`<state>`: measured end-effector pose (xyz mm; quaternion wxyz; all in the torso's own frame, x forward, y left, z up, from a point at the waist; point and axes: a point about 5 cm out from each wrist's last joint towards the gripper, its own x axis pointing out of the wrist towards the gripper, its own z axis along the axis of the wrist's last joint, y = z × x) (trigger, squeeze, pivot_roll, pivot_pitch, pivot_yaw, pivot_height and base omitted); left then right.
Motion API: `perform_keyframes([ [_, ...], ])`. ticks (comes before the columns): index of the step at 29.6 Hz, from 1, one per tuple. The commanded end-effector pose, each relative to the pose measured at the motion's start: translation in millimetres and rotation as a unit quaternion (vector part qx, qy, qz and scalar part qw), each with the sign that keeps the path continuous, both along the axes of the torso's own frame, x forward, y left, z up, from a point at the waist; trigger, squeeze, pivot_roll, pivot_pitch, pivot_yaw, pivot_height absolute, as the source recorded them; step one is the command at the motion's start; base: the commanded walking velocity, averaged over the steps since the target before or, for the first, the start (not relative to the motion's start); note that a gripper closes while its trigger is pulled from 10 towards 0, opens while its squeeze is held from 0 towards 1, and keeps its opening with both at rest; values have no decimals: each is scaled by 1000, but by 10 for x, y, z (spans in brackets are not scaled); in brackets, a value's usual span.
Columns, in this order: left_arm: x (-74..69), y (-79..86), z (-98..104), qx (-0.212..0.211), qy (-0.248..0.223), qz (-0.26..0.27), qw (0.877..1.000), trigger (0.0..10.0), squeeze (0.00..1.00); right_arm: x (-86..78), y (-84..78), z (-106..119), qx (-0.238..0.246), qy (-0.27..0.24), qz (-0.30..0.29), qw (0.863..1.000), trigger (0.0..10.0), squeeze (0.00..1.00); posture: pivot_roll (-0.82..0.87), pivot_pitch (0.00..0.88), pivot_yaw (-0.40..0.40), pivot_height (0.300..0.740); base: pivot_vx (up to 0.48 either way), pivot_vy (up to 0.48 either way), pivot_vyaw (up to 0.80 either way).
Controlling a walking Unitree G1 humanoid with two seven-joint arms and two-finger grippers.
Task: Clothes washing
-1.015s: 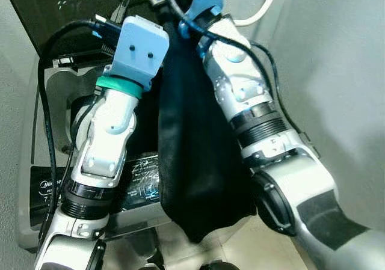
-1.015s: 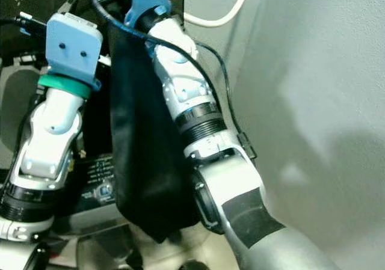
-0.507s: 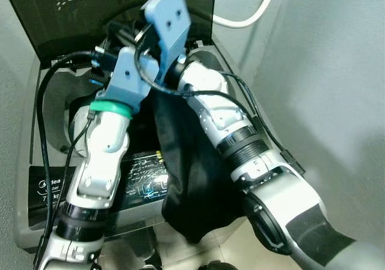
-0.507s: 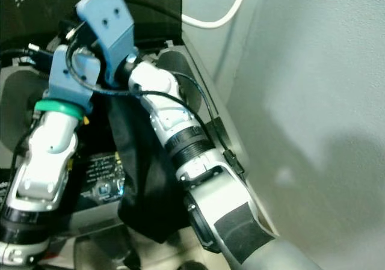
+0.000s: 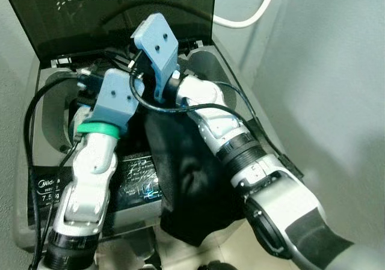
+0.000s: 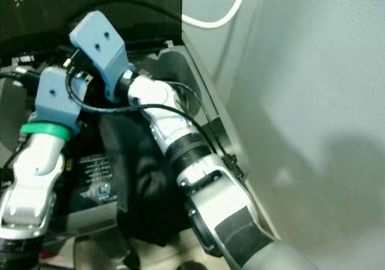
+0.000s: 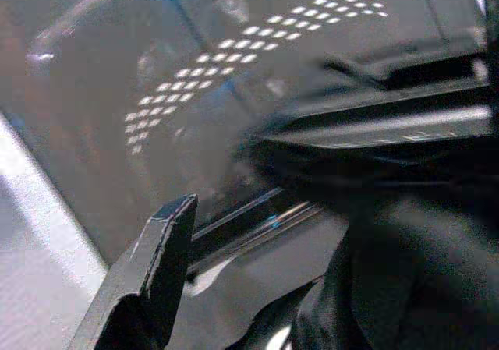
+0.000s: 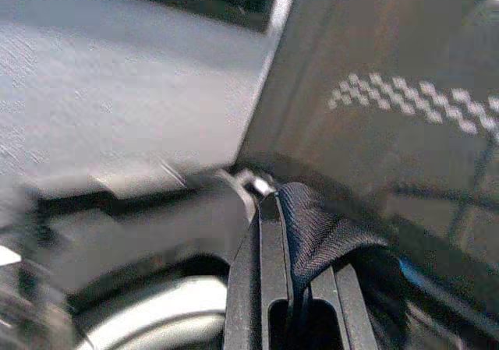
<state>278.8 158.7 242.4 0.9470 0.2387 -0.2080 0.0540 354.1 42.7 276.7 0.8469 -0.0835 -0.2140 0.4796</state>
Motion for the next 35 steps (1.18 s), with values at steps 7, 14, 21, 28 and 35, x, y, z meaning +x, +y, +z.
perform_keyframes([
  [7, -96, 71, -64, -1, 29, 30, 999, 10000, 0, 28, -41, 60, 45, 16, 0, 999, 10000, 0, 20, 8, 16, 740, 0, 0, 0],
  [14, -18, 184, 290, 57, -81, 63, 993, 10000, 0, 140, -270, 41, 25, -2, -57, 998, 10000, 0, -10, 0, 32, 740, 0, 0, 0],
  [21, -112, 113, 388, 55, -116, 60, 990, 10000, 0, 211, -314, -96, -12, -4, -123, 992, 10000, 0, 0, 0, 27, 740, 0, 0, 0],
  [28, -140, 93, 528, 33, -146, 44, 988, 10000, 0, 219, -286, -182, -30, 22, -117, 992, 10000, 0, 3, 0, 27, 740, 0, 0, 0],
  [35, -113, 28, 493, 46, -148, 28, 987, 10000, 0, 115, -153, -243, -32, 54, -41, 997, 10000, 1000, 2, 0, 26, 740, 0, 0, 0],
])
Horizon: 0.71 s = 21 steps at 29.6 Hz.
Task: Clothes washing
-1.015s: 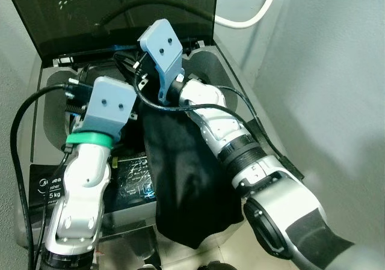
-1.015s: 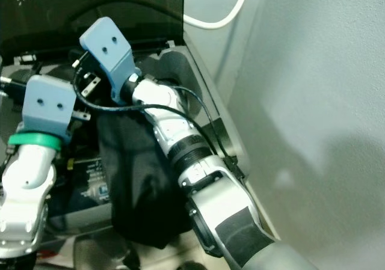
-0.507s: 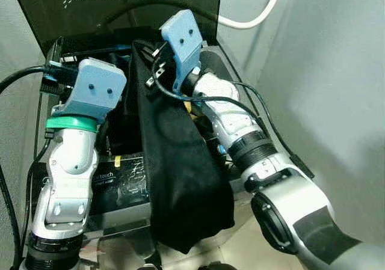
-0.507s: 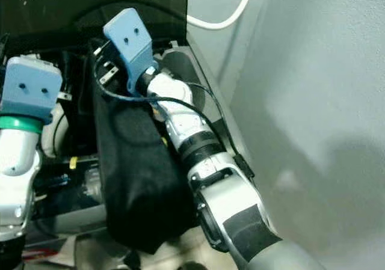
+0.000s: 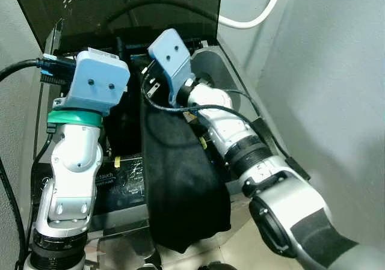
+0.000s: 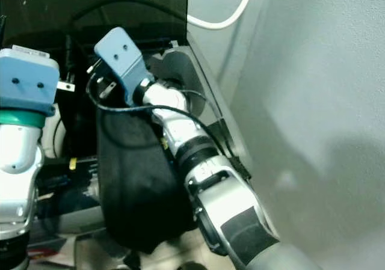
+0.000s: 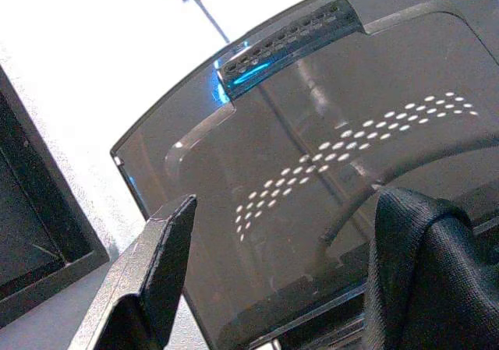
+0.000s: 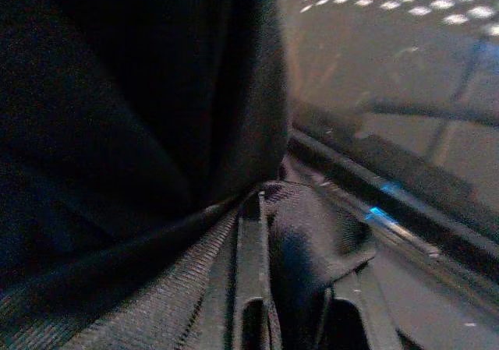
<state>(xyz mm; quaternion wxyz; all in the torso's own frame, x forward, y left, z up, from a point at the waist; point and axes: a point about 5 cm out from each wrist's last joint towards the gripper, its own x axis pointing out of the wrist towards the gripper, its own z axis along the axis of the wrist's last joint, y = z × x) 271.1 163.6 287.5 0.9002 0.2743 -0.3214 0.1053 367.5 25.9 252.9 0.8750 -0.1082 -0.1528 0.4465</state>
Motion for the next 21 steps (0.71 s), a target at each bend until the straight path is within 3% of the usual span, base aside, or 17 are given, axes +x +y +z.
perform_keyframes([
  [1, -36, -21, 42, 7, -21, -3, 1000, 10000, 0, -19, 15, -6, 10, 11, 10, 1000, 10000, 1000, 2, 0, 26, 740, 0, 0, 0],
  [2, -35, -23, 48, 6, -23, -2, 1000, 10000, 0, -31, -1, 79, 51, 20, 26, 998, 10000, 1000, 2, 0, 24, 740, 0, 0, 0],
  [3, -35, -25, 56, 6, -26, -1, 1000, 10000, 0, -44, -49, 202, 104, 29, 48, 993, 10000, 0, 2, 0, 25, 740, 0, 0, 0],
  [4, -37, -29, 66, 5, -28, -2, 1000, 10000, 0, -50, -125, 314, 150, 37, 69, 986, 10000, 0, 1, 0, 26, 740, 0, 0, 0],
  [8, -40, -30, 88, 4, -32, -2, 999, 10000, 0, -51, -255, 424, 184, 39, 92, 978, 10000, 0, 0, 0, 27, 740, 0, 0, 0],
  [12, -30, -21, 211, 4, -57, -1, 998, 10000, 0, -122, -594, 288, 79, 10, 154, 985, 10000, 0, 0, 0, 27, 740, 0, 0, 0],
  [15, -19, -19, 258, 4, -64, -2, 998, 10000, 0, -163, -706, 210, 45, 10, 167, 985, 10000, 0, 0, 0, 28, 740, 0, 0, 0],
  [17, 19, -11, 322, 2, -62, -11, 998, 10000, 0, -249, -878, 75, -10, 17, 187, 982, 10000, 0, -8, 0, 30, 740, 0, 0, 0],
  [21, 64, 17, 364, -7, -56, -23, 998, 10000, 0, -281, -957, -12, -47, 10, 163, 985, 10000, 0, -27, 0, 41, 740, 0, 0, 0],
])
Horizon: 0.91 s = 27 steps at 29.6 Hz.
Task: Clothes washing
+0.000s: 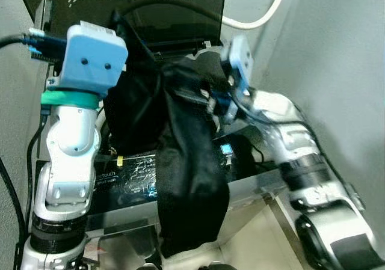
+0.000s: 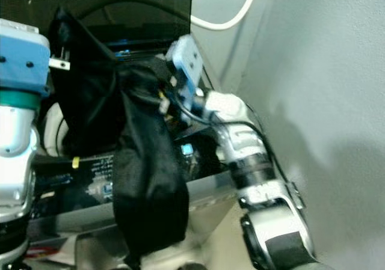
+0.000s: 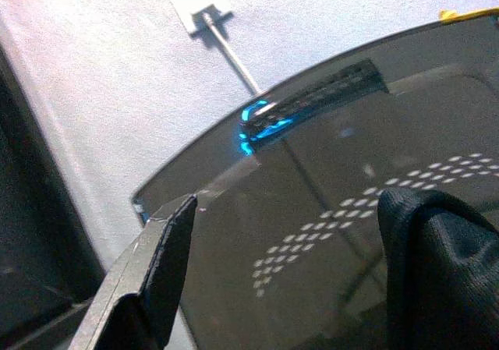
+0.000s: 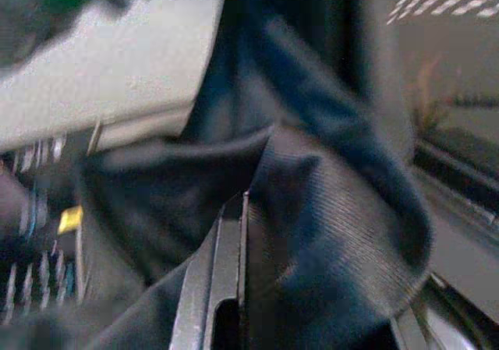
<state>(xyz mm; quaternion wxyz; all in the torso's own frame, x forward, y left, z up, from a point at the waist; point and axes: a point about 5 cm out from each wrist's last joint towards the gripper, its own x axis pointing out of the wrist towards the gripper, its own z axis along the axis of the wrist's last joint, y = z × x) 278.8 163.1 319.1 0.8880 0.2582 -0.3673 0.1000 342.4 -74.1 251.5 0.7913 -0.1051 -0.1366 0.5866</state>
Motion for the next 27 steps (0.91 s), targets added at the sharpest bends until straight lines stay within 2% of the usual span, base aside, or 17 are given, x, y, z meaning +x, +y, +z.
perform_keyframes([
  [1, -1, 33, 61, -5, -9, -4, 1000, 10000, 0, -31, 34, -8, -15, -17, -10, 1000, 10000, 0, -28, 0, 42, 740, 0, 0, 0],
  [6, 45, 20, 102, -11, -11, -12, 1000, 10000, 0, -43, 183, -85, -38, -36, -19, 998, 10000, 0, -21, 0, 50, 740, 0, 0, 0],
  [9, 72, 0, 135, -13, -6, -22, 1000, 10000, 0, -135, 259, -107, -55, -24, 32, 998, 10000, 0, -7, 0, 48, 740, 0, 0, 0],
  [11, 99, 23, 141, -26, 8, -27, 999, 10000, 0, -210, 248, -92, -60, -19, 68, 996, 10000, 0, -5, 0, 46, 740, 0, 0, 0],
  [12, 99, 23, 141, -26, 8, -27, 999, 10000, 0, -210, 248, -92, -60, -19, 68, 996, 10000, 0, -5, 0, 46, 740, 0, 0, 0],
  [15, 103, 56, 174, -30, 4, -24, 999, 10000, 0, -241, 200, -53, -47, -6, 83, 995, 10000, 0, -7, 0, 45, 740, 0, 0, 0],
  [17, 86, 66, 219, -15, -13, -15, 1000, 10000, 0, -241, 160, -26, -38, -3, 80, 996, 10000, 0, -7, 0, 42, 740, 0, 0, 0],
  [18, 64, 66, 278, 10, -38, -1, 999, 10000, 0, -246, 106, -1, -29, 0, 77, 997, 10000, 0, -8, 0, 40, 740, 0, 0, 0],
  [19, 64, 66, 278, 10, -38, -1, 999, 10000, 0, -246, 106, -1, -29, 0, 77, 997, 10000, 0, -8, 0, 40, 740, 0, 0, 0],
  [21, 70, 62, 351, 42, -66, 25, 997, 10000, 0, -240, 19, 24, -20, 0, 63, 998, 10000, 0, -7, 0, 40, 740, 0, 0, 0],
  [23, 105, 45, 350, 48, -61, 26, 997, 10000, 0, -245, -22, 12, -25, -1, 56, 998, 10000, 0, -11, 0, 43, 740, 0, 0, 0],
  [24, 164, 10, 301, 48, -34, 13, 998, 10000, 0, -278, -95, -9, -42, -7, 48, 998, 10000, 0, -18, 0, 46, 740, 0, 0, 0],
  [26, 186, -11, 262, 54, -17, 4, 998, 10000, 0, -289, -120, -10, -49, -8, 43, 998, 10000, 0, -20, 0, 47, 740, 0, 0, 0],
  [27, 196, -20, 229, 60, -7, 1, 998, 10000, 0, -296, -142, -17, -66, -18, 36, 997, 10000, 0, -20, 0, 47, 740, 0, 0, 0],
])
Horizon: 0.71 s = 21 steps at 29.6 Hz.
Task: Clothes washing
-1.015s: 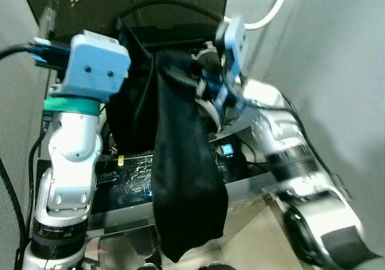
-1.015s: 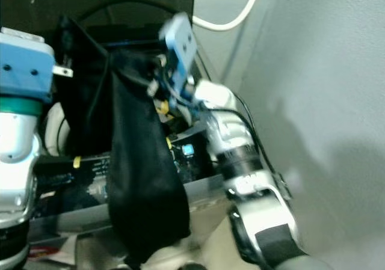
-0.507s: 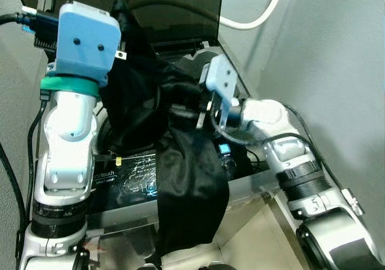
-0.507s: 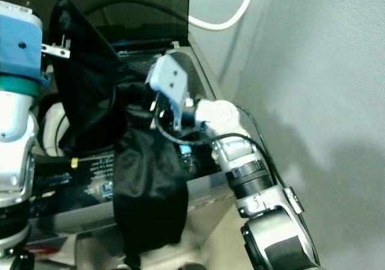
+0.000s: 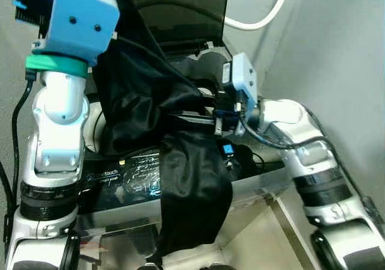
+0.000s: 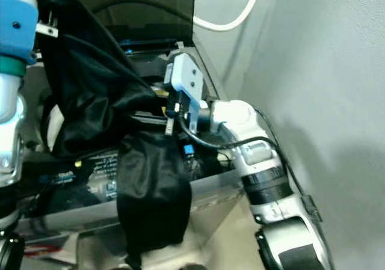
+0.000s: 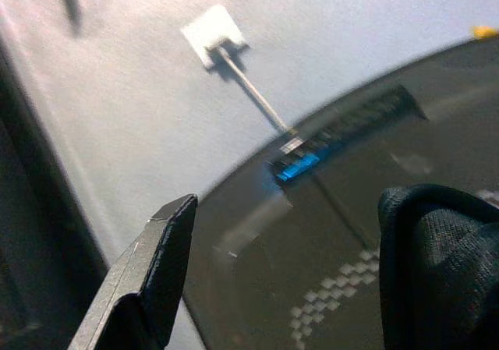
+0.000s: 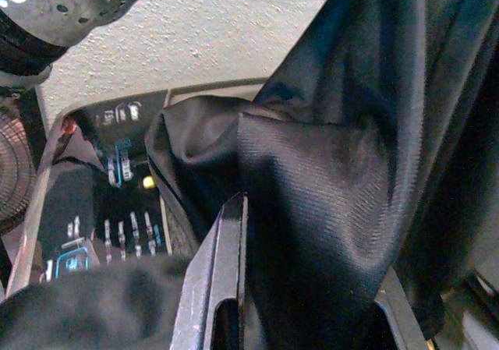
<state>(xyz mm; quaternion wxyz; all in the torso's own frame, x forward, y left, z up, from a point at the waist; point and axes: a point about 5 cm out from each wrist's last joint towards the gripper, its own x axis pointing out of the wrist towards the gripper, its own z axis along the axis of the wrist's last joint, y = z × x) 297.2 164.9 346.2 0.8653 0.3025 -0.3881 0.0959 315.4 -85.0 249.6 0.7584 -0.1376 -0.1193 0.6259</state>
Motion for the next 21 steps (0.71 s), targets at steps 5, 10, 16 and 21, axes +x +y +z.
perform_keyframes([
  [5, 21, -35, -119, 10, 34, -8, 999, 10000, 0, 22, -59, -49, -77, -61, -50, 994, 10000, 0, -25, 0, 49, 740, 0, 0, 0],
  [10, 16, -4, -244, 7, 57, 5, 998, 10000, 0, 90, -30, -117, -201, -150, -72, 965, 10000, 0, -15, 0, 46, 740, 0, 0, 0],
  [16, 73, 166, -385, -26, 99, 46, 994, 10000, 0, 156, 8, 89, -170, -168, -81, 968, 10000, 0, -3, 0, 36, 740, 0, 0, 0],
  [21, 163, 348, -559, -93, 171, 85, 977, 10000, 0, 186, -57, 285, -65, -140, -104, 983, 10000, 0, -9, 0, 35, 740, 0, 0, 0],
])
